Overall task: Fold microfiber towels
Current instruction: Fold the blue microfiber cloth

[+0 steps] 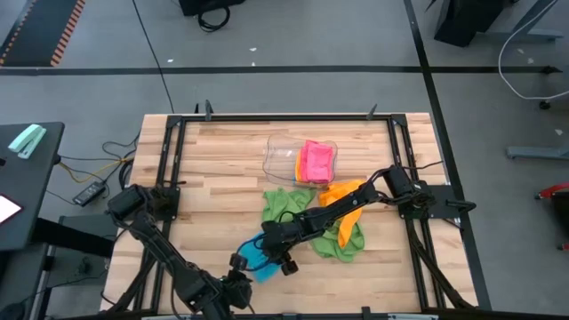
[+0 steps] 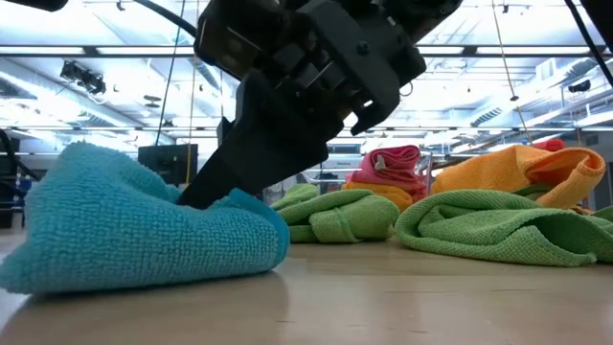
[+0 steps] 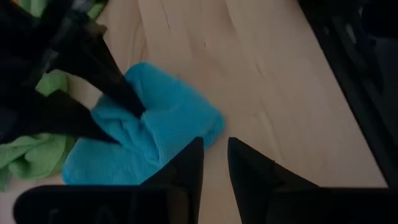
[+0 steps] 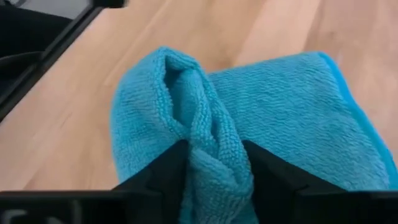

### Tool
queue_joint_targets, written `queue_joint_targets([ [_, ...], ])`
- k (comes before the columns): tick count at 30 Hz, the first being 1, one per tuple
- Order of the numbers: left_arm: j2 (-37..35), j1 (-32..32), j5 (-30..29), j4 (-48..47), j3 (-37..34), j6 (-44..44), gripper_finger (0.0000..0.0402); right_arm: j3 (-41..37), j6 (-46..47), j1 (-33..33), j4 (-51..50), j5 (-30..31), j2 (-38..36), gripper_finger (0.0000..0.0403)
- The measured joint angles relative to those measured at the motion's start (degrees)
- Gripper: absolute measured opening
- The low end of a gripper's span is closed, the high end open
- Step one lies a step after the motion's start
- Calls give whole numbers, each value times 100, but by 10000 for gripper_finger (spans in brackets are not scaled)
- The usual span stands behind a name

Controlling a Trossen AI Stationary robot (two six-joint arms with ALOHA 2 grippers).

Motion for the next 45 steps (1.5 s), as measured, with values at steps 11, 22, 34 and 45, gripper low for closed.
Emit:
queue_joint_targets([
  [11, 3, 348, -2, 201, 0, -194, 81, 0, 170, -12, -32, 40, -28, 186],
  [22, 405, 520, 74, 96, 2, -306, 79, 81, 191, -37, -407, 41, -80, 186],
  [34, 442, 439, 74, -193, 2, -464, 67, 85, -405, -3, -693, 149, -540, 186],
  [45, 442, 422, 70, -224, 2, -605, 63, -84, -909, 288, 115, 445, -503, 186],
])
